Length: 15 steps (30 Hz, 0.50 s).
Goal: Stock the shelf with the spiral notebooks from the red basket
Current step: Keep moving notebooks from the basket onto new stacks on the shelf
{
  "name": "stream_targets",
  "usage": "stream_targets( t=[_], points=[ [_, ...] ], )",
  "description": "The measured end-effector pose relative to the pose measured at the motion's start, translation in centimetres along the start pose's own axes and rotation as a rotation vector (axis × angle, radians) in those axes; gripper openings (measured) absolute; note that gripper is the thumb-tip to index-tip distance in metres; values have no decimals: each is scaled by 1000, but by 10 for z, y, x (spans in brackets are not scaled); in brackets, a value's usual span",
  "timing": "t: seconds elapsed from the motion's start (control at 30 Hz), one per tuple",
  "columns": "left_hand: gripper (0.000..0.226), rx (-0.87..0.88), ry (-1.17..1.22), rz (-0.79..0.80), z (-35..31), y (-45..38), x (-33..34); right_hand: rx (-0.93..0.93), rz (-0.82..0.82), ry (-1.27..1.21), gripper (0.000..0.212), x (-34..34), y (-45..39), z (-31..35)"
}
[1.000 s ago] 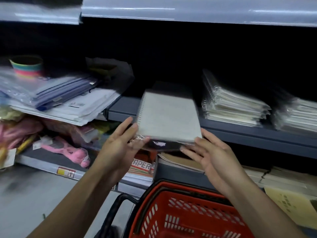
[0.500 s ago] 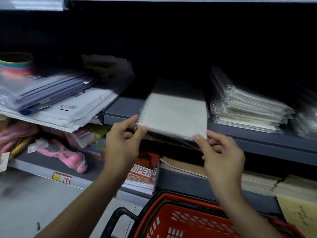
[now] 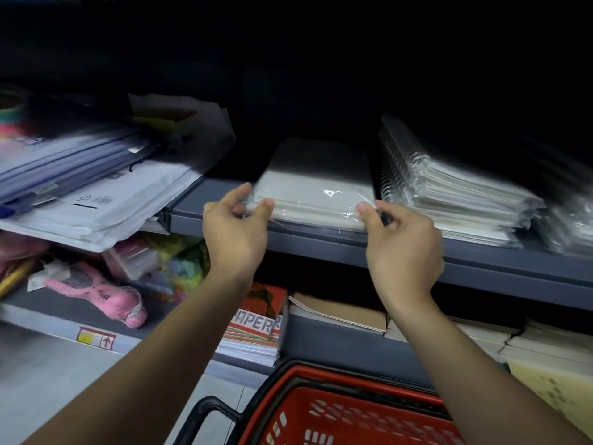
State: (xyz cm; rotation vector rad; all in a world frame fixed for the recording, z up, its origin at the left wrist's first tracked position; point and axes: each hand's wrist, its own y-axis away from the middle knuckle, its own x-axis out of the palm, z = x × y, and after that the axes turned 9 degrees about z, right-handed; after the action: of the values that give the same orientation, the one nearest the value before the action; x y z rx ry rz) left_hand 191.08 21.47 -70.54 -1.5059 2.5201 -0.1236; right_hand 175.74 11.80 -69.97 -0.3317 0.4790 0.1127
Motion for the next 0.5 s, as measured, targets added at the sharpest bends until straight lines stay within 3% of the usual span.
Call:
stream_targets(
  t=[0.17,0.5],
  points=[
    [41,12,-16,46,-11,34,-17,-31,71,-152,55,-17,12,-6],
    [31,-108,33,318,-33,144,-50,-124,327,-53,41,-125,90,-21]
  ],
)
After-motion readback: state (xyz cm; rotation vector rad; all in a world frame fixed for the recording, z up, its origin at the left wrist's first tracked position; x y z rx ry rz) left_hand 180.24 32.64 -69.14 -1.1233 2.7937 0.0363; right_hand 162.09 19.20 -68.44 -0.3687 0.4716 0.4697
